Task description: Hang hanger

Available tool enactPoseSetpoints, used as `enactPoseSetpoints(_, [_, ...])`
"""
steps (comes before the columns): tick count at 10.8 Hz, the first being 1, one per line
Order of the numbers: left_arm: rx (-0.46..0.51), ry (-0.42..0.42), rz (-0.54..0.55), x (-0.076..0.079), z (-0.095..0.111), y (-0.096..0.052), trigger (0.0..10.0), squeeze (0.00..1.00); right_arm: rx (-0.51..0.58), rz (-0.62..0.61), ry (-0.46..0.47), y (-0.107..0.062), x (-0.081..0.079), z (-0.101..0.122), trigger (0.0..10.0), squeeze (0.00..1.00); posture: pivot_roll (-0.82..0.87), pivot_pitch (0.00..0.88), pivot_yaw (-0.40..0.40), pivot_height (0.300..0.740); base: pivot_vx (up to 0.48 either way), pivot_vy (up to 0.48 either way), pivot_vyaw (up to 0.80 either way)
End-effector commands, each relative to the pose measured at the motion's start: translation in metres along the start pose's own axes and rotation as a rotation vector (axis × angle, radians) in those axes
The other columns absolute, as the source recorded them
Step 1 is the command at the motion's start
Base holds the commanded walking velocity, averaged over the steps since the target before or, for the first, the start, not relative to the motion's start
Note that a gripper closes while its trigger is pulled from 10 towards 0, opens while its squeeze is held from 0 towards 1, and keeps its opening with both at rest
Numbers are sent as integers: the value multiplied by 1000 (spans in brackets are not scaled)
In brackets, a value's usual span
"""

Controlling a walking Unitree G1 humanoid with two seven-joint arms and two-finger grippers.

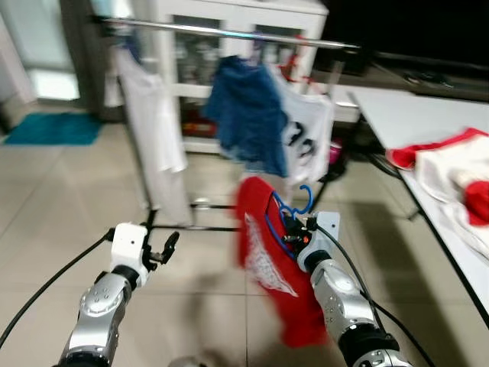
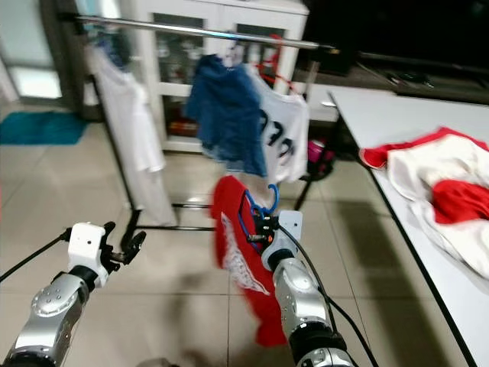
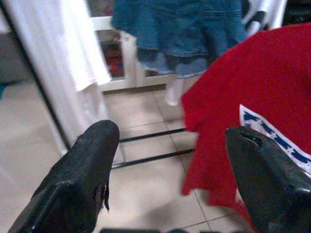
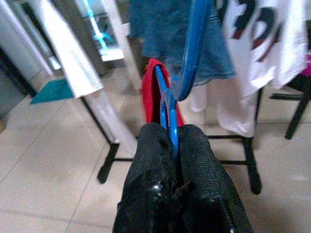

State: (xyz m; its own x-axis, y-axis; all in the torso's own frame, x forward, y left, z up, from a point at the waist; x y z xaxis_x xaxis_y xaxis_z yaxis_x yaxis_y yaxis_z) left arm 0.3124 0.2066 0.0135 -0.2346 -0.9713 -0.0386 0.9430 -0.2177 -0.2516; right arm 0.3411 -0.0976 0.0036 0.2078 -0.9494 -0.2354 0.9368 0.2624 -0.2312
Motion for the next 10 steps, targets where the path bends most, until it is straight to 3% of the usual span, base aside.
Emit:
enactPoseSetpoints(1, [37,29,-27,9,11,5,10000,0,51,-2,-82,1,5,14,10000,0,38,0,-32,740,401,0,0])
enactPoseSetpoints(2, [48,23,-42,13,12,6,10000,0,60,44,-70,1,-1,15,10000,0,35,0,-31,740,401,0,0])
enactPoseSetpoints(4, [66,-20,5,6,12,4,10000,0,64,64,-70,4,-5,18,10000,0,41,0,-46,740,401,0,0])
enactPoseSetpoints(6, [71,-22,10,4,15,5,10000,0,56,107,-56,5,-12,17,10000,0,51,0,-56,740,401,0,800])
enactPoseSetpoints(9, [54,-14,-12,6,12,4,10000,0,79,126,-1,3,-15,18,10000,0,46,0,-34,740,402,0,0])
enactPoseSetpoints(10, [54,-13,-16,7,13,5,10000,0,88,124,-65,3,-14,20,10000,0,41,0,-32,740,398,0,0])
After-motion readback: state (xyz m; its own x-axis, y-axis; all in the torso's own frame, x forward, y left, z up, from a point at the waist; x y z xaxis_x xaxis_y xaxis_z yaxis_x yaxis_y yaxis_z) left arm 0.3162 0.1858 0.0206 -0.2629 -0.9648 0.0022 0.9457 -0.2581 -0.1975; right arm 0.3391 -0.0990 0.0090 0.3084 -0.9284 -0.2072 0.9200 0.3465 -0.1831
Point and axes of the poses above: a point about 5 cm out from each wrist's last joint towards the gripper, its own y axis pointing out of the wrist towards the gripper, its own z axis along the axis of the wrist's last joint, x = y × z, the point moved 6 cm from there along y, pointing out of the wrist towards the gripper, and after that the axes turned 4 degrees about -y, right-handed, at the moved point
